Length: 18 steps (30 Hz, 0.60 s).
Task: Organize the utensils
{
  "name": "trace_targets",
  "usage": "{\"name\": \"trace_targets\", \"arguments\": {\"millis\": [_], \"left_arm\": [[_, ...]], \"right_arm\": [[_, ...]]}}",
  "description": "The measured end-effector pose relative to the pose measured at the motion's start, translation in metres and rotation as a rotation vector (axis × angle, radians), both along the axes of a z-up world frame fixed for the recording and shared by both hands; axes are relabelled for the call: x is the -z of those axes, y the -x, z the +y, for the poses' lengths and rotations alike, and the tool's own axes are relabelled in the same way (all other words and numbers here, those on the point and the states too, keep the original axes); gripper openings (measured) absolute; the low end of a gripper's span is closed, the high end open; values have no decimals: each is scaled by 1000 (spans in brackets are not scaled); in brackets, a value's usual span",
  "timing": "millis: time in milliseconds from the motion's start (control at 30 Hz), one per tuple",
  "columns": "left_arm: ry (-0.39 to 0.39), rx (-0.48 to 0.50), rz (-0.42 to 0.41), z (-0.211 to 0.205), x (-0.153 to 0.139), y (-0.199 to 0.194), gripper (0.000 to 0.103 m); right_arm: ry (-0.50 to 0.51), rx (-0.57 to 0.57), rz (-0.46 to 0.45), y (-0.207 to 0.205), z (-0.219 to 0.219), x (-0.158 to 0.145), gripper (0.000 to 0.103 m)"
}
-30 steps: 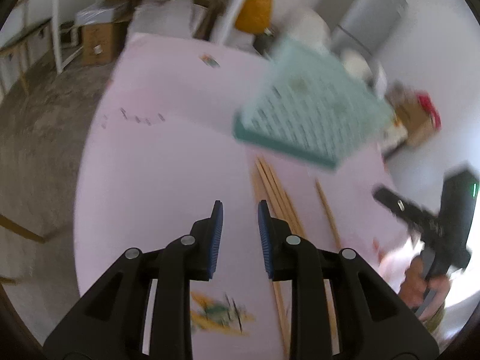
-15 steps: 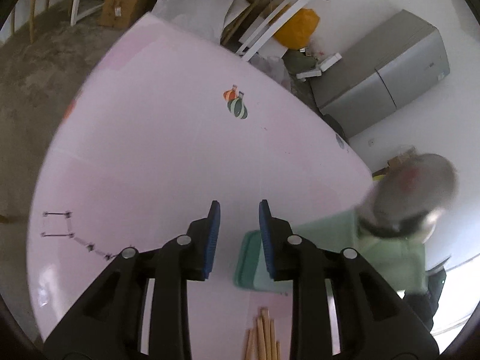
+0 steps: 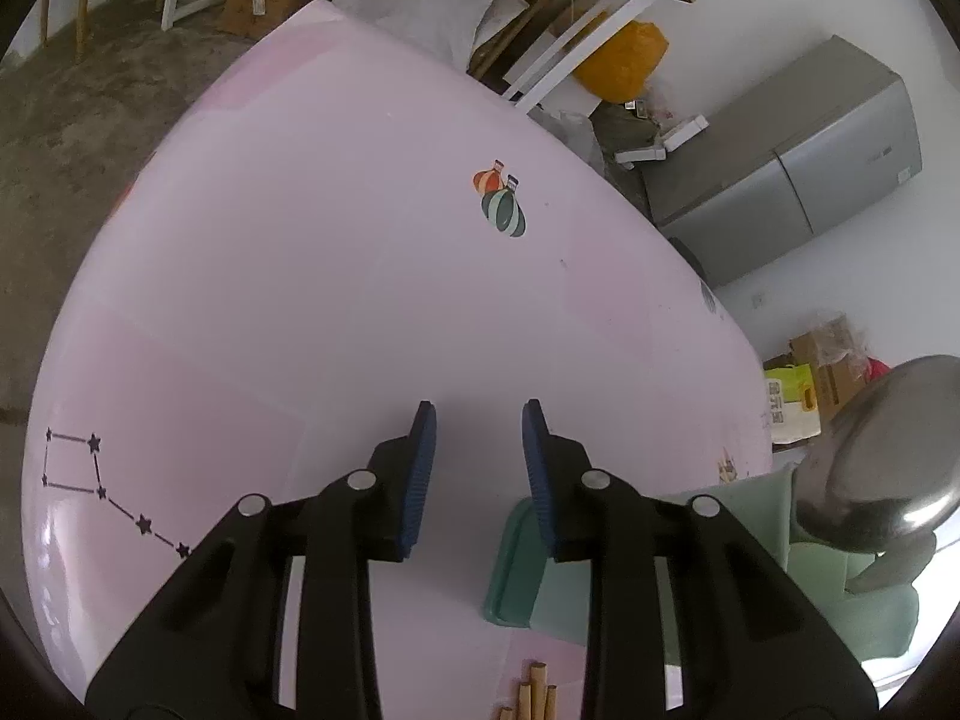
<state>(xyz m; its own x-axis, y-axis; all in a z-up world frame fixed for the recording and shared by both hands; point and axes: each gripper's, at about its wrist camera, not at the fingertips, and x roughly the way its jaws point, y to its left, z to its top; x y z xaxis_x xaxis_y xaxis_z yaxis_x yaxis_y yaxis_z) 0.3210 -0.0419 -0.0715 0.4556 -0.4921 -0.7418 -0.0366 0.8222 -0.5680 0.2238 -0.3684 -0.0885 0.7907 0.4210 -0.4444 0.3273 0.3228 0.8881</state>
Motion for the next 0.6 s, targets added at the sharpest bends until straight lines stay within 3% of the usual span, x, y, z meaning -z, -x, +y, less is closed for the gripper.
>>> {"name": "trace_targets", "arguments": {"millis": [267, 600], "left_arm": [[26, 10, 13, 3, 2, 5, 23], [12, 33, 18, 15, 3, 39, 23]], "right_arm": [[-12, -18, 22, 1, 0, 4, 38], [-29, -40, 38, 10, 5, 4, 38]]}}
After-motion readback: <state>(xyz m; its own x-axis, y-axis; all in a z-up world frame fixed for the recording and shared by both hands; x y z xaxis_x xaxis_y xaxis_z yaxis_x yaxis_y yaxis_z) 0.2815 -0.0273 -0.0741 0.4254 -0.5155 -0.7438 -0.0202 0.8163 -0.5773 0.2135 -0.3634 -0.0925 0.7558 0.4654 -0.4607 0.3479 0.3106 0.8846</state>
